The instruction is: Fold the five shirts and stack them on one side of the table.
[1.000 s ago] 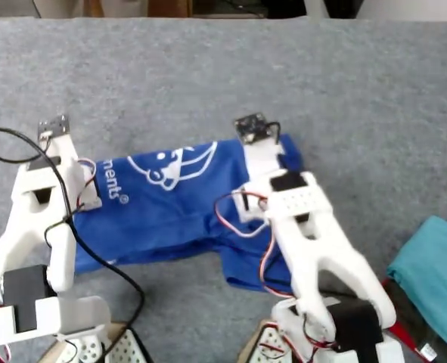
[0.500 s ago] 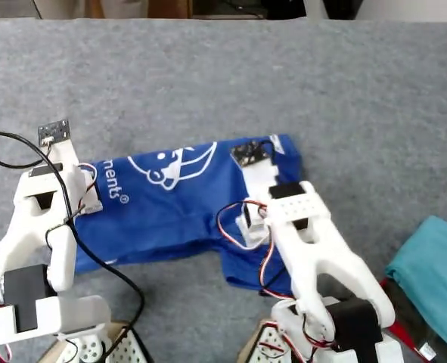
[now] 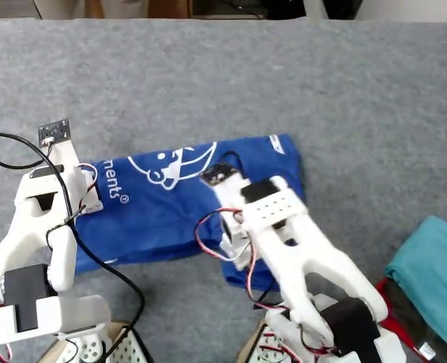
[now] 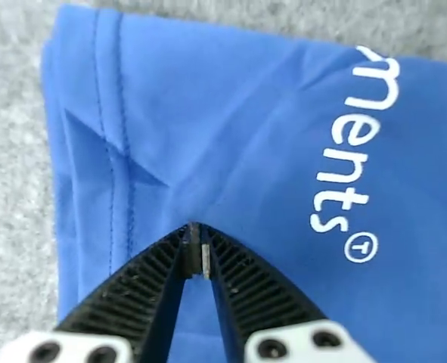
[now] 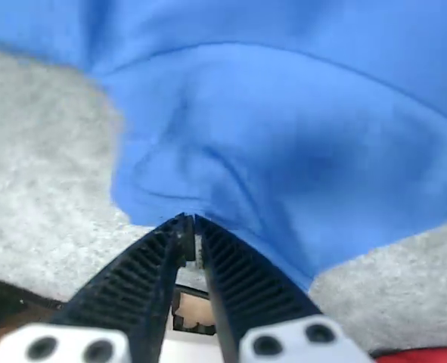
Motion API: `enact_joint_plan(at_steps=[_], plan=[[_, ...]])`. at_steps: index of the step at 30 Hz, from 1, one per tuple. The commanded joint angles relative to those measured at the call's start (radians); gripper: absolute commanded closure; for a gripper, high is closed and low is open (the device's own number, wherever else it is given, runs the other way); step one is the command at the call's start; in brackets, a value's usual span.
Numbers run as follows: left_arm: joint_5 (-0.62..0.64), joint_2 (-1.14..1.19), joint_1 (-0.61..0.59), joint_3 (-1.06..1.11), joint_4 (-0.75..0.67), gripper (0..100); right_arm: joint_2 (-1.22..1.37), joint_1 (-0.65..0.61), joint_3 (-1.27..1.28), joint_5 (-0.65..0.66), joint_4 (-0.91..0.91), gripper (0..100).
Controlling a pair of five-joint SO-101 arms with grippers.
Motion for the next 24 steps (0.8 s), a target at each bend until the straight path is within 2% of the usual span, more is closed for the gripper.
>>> enact_joint_plan(at_steps=[1,6,13,17,24], plan=[[-0.006,-0.005,-0.008,0.0,-0.015,98,-0.001,-0.077,-0.045,0.011,0.018,99.3],[-0.006,-0.005,-0.009,0.0,-0.015,98,-0.007,-0.099,-0.081,0.083,0.106,99.3],[-0.006,-0.005,-0.009,0.0,-0.014,98,0.001,0.151,-0.314,0.083,0.11,99.3],[-0.006,-0.005,-0.009,0.0,-0.014,98,0.028,0.157,-0.278,0.08,0.078,99.3],[-0.006,-0.005,-0.009,0.0,-0.017,98,0.251,0.156,-0.205,0.08,0.012,99.3]])
